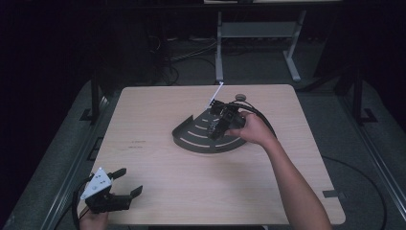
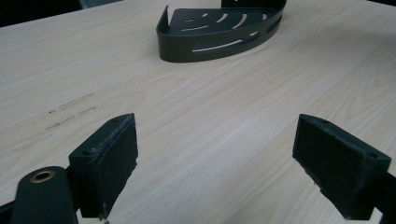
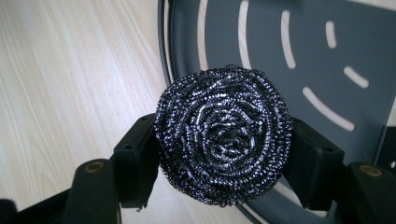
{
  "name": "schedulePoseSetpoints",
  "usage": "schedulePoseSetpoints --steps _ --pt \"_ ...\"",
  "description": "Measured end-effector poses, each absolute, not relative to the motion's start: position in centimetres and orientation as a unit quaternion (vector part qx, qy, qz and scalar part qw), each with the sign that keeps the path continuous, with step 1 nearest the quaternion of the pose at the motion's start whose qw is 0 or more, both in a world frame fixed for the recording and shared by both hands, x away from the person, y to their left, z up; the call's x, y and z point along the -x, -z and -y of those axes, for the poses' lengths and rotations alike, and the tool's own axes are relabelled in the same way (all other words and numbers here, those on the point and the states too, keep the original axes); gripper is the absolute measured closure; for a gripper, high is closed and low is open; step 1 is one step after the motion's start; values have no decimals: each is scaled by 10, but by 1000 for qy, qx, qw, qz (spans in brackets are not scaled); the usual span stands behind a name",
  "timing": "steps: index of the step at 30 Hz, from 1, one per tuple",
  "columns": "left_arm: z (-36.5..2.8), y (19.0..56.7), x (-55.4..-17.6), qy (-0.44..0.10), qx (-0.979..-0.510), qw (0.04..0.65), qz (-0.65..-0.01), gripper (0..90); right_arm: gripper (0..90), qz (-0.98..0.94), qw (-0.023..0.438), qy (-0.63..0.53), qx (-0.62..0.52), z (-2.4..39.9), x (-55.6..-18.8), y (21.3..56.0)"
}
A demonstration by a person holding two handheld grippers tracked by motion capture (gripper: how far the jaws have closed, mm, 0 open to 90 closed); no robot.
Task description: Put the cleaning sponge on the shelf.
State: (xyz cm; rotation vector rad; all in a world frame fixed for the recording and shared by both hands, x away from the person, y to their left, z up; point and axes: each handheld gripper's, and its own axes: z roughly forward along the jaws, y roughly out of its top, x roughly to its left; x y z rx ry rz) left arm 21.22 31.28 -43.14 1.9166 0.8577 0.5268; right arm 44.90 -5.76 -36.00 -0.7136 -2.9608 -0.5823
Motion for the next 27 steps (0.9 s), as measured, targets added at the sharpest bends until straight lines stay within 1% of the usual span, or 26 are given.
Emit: schedulePoseSetpoints --steps 13,20,27 --pt "-313 431 -212 -215 -781 471 -350 133 334 951 25 182 248 57 -463 373" --pt "-314 431 -212 -215 -781 471 -350 133 334 953 27 171 251 49 -473 379" --pt "-312 431 -212 -213 -781 472 -350 133 332 950 18 167 263 46 -481 390"
